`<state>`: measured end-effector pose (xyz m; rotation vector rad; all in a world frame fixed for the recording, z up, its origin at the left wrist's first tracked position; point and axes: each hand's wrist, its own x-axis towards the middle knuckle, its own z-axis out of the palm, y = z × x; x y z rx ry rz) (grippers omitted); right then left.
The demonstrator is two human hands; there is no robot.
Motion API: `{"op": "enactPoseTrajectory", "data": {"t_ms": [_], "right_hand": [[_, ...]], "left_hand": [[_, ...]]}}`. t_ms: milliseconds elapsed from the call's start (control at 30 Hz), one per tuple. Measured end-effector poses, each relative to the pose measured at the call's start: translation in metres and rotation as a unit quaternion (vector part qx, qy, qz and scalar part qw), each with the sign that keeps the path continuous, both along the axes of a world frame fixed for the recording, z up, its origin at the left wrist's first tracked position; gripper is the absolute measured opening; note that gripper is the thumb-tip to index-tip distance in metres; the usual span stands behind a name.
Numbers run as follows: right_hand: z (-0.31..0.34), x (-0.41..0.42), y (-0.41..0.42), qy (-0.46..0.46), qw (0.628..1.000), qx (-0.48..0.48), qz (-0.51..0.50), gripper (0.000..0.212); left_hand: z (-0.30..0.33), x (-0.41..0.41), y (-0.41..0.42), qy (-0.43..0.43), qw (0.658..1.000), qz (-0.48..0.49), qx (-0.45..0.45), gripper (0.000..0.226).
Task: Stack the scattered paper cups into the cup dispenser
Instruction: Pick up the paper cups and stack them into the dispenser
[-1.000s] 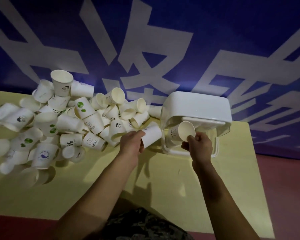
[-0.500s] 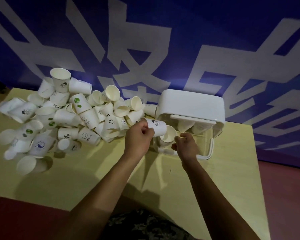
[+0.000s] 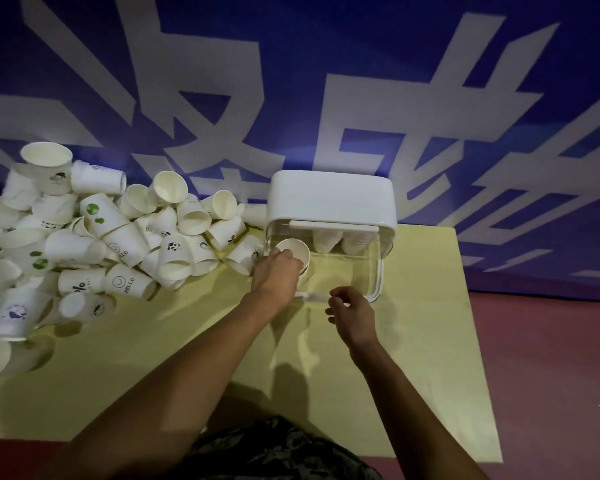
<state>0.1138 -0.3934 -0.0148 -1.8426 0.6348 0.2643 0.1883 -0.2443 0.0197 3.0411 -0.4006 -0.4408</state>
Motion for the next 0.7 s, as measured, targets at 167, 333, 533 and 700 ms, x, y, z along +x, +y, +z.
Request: {"op": "enactPoseTrajectory", "data": {"t_ms": [167,333,533,700], "right_hand": [[0.0,-0.006,-0.002,0.015,1.0,-0.009,0.007,0.014],[0.001,-0.004,0.025,0.022,0.999,-0.018,0.034,0.014],[0.001,0.008,0.095,0.032,0.996,0.029,0.082,0.012],[-0.012,0.028,0.154,0.105,0.986,0.106,0.078,0.013]], "left_hand": [[-0.016,0.003,0.0,0.027,0.999,-0.012,-0.022,0.03],[-0.015,-0.018,0.03,-0.07,0.952,0.115,-0.274,0.02],[-0.022,-0.04,0.121,0.074,0.739,0.457,-0.489,0.008],[-0.021,-0.036,0.193,0.168,0.466,0.642,-0.585,0.007]]}}
